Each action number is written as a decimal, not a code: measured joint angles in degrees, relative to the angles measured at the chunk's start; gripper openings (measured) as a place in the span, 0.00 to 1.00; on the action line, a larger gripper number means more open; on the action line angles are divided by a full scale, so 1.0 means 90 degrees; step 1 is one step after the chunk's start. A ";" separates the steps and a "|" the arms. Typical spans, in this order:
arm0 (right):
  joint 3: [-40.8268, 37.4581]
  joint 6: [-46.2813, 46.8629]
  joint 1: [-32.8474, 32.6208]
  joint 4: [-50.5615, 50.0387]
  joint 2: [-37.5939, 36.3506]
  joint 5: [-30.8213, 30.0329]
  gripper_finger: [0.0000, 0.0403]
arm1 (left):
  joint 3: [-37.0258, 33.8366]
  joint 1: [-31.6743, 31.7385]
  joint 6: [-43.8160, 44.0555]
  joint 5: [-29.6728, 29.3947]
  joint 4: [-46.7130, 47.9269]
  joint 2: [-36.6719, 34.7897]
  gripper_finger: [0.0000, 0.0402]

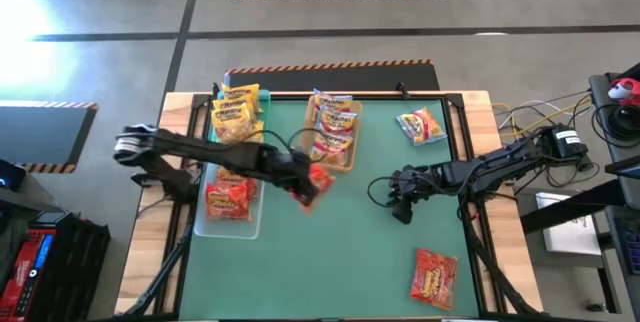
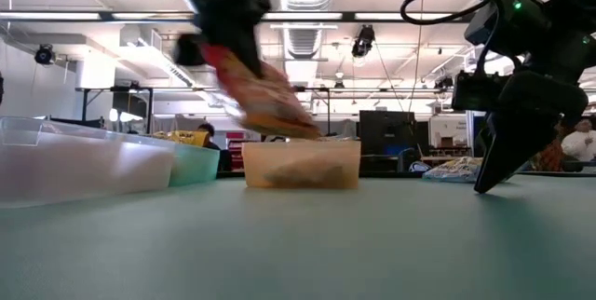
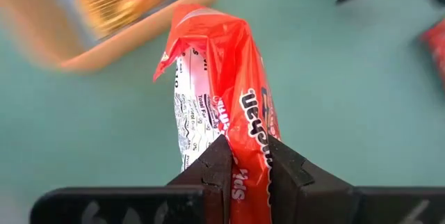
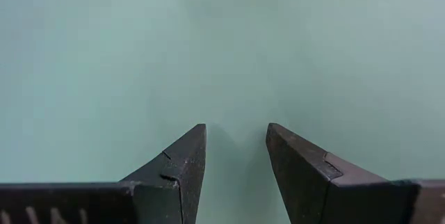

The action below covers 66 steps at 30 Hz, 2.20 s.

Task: Sort Maruchan noodles
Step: Put the orange noodle pack into the white bin

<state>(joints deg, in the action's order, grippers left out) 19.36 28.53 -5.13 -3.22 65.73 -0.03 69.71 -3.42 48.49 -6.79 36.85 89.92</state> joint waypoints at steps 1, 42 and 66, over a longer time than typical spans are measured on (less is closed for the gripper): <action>-0.0003 0.0006 0.0000 0.0036 0.0000 0.0002 0.37 | 0.0000 -0.0002 -0.0049 0.0000 0.0382 -0.0211 0.09; -0.0003 0.0120 0.0007 0.0250 0.0005 -0.1343 0.37 | -0.1377 -0.0937 -0.3212 0.1481 0.4040 -0.2525 0.10; 0.0004 0.0166 0.0007 0.0250 0.0000 -0.1345 0.37 | -0.2511 -0.0937 -0.2231 -0.0620 0.3549 -0.2419 0.10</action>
<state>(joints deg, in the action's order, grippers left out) 19.40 30.02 -5.06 -0.97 65.73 -12.14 47.11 -11.86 28.42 -12.37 68.79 68.15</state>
